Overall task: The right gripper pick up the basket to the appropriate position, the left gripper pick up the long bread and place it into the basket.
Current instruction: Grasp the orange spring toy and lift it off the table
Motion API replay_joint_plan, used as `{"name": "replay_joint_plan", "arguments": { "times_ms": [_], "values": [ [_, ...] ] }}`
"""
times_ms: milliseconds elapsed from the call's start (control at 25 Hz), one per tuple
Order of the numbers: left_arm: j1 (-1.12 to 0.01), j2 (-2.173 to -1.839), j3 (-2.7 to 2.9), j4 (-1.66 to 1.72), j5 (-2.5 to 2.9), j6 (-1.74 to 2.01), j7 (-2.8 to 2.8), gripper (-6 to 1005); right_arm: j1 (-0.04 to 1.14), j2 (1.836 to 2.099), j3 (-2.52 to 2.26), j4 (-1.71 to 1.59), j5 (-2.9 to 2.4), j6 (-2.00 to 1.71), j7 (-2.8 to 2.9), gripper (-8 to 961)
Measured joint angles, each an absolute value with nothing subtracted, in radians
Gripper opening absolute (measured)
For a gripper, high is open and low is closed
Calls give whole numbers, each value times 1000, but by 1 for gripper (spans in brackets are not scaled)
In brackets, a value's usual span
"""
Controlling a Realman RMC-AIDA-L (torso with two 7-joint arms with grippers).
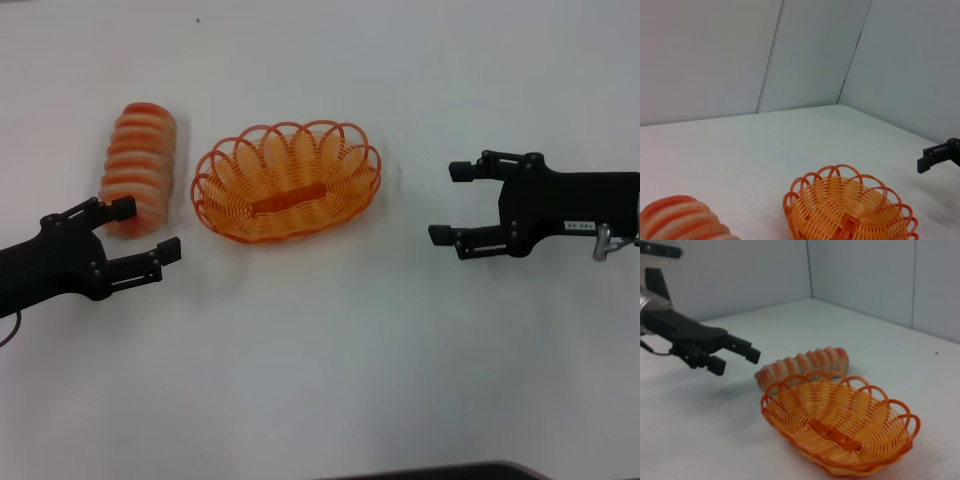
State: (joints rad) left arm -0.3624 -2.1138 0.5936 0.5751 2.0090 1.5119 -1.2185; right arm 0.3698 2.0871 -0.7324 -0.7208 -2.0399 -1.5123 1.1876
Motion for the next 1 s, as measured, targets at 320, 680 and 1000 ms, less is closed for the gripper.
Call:
{"name": "replay_joint_plan", "arguments": {
  "times_ms": [320, 680, 1000],
  "values": [
    [-365, -2114, 588, 573, 2007, 1508, -1232, 923, 364, 2088, -727, -716, -2052, -1509, 1151, 894],
    [-413, -2061, 587, 670, 2029, 1563, -1632, 922, 360, 2086, -712, -725, -2045, -1511, 1150, 930],
    [-569, -1947, 628, 731, 2245, 1488, -2158, 922, 365, 2089, -679, -724, -2045, -1493, 1177, 929]
  ]
}}
